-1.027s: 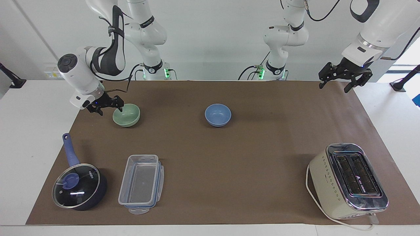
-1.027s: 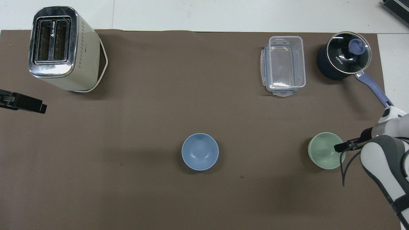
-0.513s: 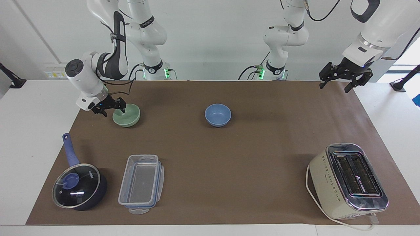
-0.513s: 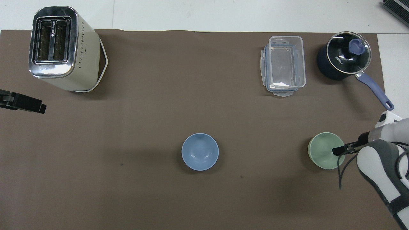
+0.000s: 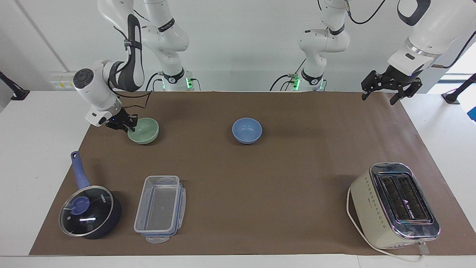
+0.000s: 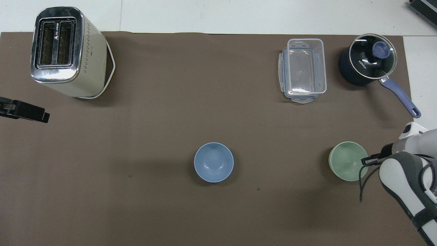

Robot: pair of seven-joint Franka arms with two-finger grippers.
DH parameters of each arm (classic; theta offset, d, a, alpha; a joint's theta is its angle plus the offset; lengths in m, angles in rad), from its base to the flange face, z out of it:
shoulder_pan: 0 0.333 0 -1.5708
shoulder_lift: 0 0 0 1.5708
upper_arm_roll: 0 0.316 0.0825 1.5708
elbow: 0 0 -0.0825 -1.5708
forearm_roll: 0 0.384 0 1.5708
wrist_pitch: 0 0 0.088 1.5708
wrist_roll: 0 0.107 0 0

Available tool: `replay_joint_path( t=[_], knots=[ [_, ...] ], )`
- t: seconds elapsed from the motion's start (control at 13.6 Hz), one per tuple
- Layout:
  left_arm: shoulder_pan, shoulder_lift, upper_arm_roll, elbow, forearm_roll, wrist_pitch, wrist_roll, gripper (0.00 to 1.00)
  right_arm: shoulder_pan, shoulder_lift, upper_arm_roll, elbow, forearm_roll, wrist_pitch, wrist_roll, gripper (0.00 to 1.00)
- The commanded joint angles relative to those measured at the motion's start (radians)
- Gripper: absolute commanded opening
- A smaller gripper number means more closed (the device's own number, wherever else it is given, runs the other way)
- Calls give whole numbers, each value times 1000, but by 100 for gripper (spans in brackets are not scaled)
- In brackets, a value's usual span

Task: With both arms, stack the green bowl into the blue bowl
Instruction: 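Return the left gripper to rest while the right gripper grasps the green bowl, then lift the green bowl with the right gripper and carry it over the blue bowl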

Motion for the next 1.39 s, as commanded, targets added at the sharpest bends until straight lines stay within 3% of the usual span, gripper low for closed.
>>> replay_joint_path(
  t=[0.0,0.37,0.66,1.03,1.32],
  knots=[
    [12,-14,-11,-10,17,-14,9,100,-20,13,9,30,23,-6,-39,0],
    [10,-14,-11,-10,17,-13,9,100,1,-22,18,231,23,-302,-45,0],
    [10,-16,-11,-12,15,-13,9,100,3,-33,86,377,80,-460,3,0],
    [9,-14,-11,-12,15,-8,9,100,3,-36,244,428,121,-506,220,0],
    [9,-14,-11,-12,14,-7,9,100,3,-31,415,428,164,-450,480,0]
  ],
)
